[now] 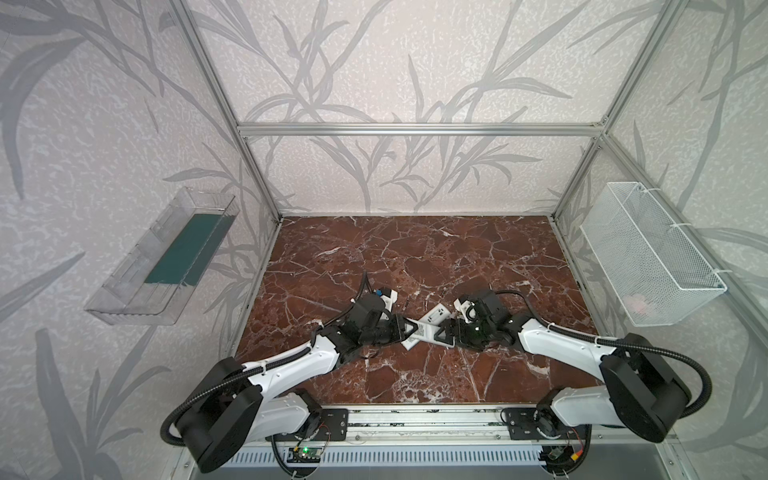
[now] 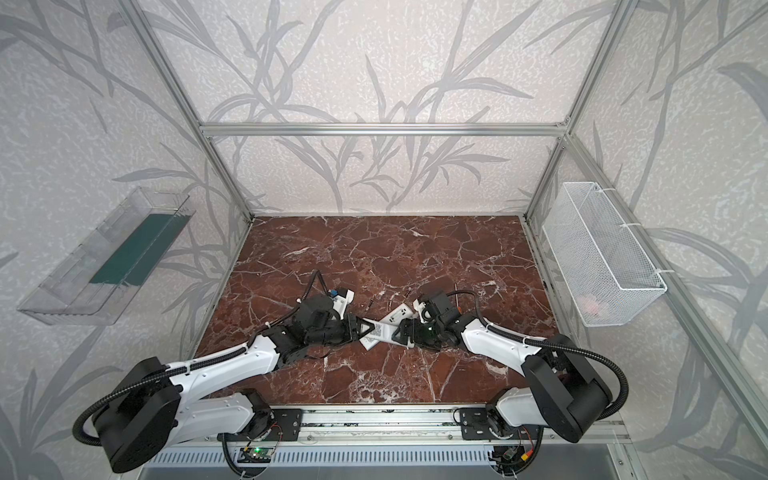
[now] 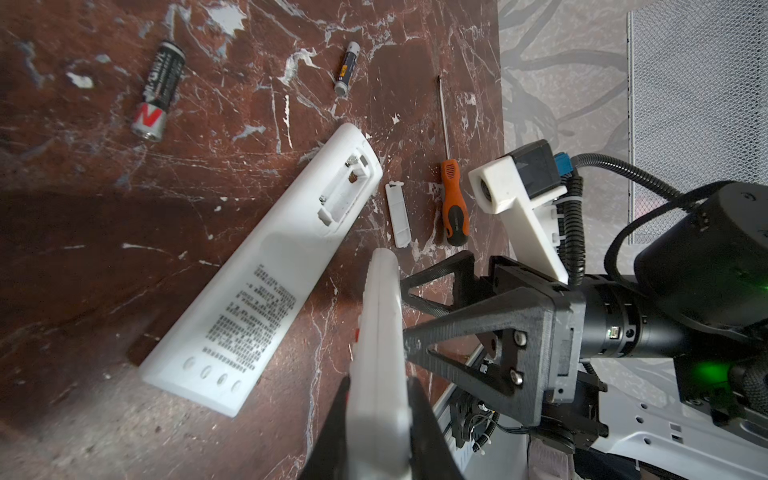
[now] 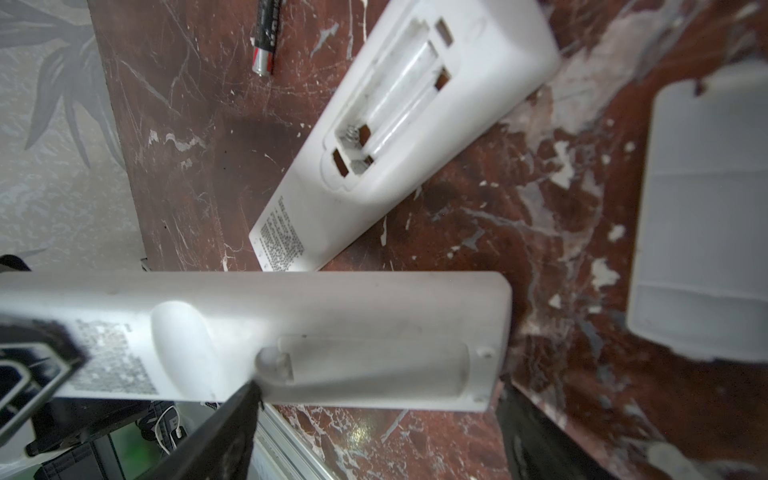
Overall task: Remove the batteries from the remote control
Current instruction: 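Slide the battery cover off the held remote with the right gripper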
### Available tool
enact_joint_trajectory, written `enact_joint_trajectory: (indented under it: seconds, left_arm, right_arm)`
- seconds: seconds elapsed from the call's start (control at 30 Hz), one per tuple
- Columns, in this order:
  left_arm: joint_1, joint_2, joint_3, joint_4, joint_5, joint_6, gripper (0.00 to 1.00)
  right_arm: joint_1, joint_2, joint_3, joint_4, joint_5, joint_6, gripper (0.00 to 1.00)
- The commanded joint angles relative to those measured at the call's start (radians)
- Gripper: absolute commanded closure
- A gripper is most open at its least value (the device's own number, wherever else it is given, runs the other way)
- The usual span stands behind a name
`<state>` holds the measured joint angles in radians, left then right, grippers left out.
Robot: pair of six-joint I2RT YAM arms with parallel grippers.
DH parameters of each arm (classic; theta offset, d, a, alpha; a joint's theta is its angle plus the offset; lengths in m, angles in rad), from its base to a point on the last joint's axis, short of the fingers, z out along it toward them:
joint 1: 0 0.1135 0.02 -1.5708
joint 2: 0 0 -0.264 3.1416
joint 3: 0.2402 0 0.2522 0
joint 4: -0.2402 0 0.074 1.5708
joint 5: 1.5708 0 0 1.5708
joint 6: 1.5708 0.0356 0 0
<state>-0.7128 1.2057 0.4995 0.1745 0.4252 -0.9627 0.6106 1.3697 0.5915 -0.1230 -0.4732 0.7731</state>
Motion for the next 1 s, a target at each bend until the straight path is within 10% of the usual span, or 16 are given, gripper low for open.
enact_joint_trajectory:
  seconds: [0.0, 0.73, 0.97]
  left_arm:
    - [-0.005, -0.015, -0.013, -0.034, -0.001, 0.009, 0.95]
    - [-0.011, 0.015, -0.008, -0.02, 0.021, 0.005, 0.95]
    - [-0.013, 0.017, 0.001, -0.024, 0.02, 0.006, 0.95]
  right_arm:
    - [-0.014, 0.011, -0.005, 0.026, 0.012, -0.003, 0.15]
    - [-0.028, 0.115, -0.009, 0.102, -0.036, 0.012, 0.16]
    - [0.046, 0.127, 0.101, -0.173, 0.134, -0.126, 0.15]
